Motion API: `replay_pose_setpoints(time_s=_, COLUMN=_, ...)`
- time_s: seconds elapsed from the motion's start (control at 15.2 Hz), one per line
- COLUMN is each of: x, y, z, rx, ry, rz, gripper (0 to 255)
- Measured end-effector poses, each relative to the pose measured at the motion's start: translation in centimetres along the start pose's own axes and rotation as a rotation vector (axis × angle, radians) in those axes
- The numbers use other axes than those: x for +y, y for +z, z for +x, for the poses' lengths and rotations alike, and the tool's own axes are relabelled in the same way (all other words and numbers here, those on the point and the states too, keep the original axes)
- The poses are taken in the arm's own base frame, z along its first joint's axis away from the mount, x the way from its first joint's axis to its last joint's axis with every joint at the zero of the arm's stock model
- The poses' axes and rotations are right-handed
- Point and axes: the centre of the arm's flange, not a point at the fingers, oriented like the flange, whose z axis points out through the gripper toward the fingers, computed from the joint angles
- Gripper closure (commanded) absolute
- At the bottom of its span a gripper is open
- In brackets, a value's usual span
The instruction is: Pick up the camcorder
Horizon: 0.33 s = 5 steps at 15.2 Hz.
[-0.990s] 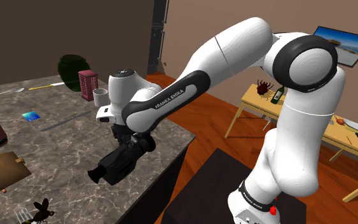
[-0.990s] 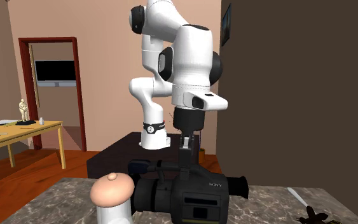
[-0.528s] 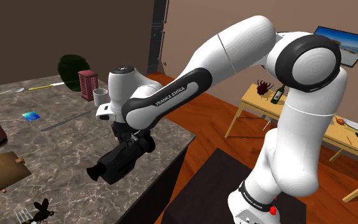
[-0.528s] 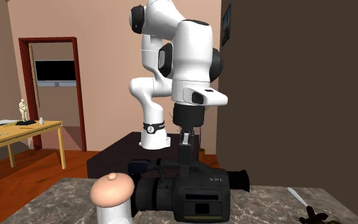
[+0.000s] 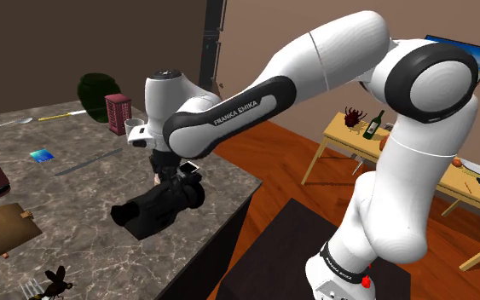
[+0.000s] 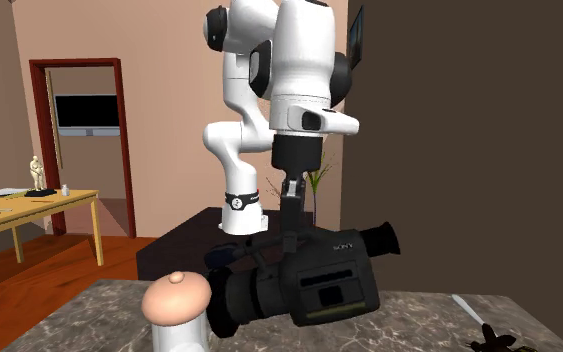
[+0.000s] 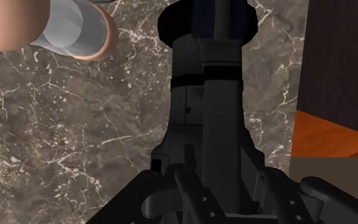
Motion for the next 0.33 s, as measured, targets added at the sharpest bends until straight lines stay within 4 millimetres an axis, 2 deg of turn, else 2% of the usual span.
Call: replay_pose_setpoints(time_s=0.33, x=0.0, y=-2.4, z=-0.1, rx=0.000, ry=0.000, rz=0.000, gripper=255)
